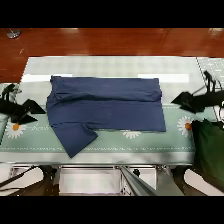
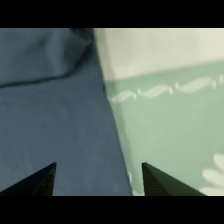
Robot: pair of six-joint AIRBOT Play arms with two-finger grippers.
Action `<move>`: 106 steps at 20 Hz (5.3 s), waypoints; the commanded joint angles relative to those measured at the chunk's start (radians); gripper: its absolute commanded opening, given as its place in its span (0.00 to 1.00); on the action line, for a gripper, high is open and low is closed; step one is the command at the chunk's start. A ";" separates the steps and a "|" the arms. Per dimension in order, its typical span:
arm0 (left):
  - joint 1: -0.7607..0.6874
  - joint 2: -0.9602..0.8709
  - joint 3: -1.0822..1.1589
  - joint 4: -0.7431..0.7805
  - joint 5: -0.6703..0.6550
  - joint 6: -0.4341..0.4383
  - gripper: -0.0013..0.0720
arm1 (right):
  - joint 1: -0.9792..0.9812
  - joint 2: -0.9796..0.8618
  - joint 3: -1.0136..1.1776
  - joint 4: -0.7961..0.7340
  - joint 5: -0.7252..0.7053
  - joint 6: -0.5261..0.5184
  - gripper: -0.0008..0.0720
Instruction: Fold the shirts.
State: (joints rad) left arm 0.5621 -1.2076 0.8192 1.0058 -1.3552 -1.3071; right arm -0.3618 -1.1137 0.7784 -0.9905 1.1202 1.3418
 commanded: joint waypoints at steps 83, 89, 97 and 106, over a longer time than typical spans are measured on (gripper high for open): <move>-0.365 -0.713 0.845 -0.220 0.174 -0.120 0.97 | 0.157 -0.649 0.647 0.288 -0.064 0.033 0.86; -0.199 -0.659 0.939 0.113 -0.196 -0.197 0.97 | 0.000 -0.640 0.698 0.116 0.171 0.124 0.86; -0.289 -0.308 0.503 -0.017 0.149 -0.002 0.97 | 0.120 -0.723 0.627 0.143 0.154 0.154 0.86; -0.518 -0.292 0.498 -0.064 0.251 -0.002 0.92 | 0.222 -0.776 0.734 0.211 0.146 0.109 0.04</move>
State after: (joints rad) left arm 0.1104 -1.5070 1.3239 0.9611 -1.1492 -1.3163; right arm -0.1631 -1.8885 1.4845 -0.8021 1.2556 1.5043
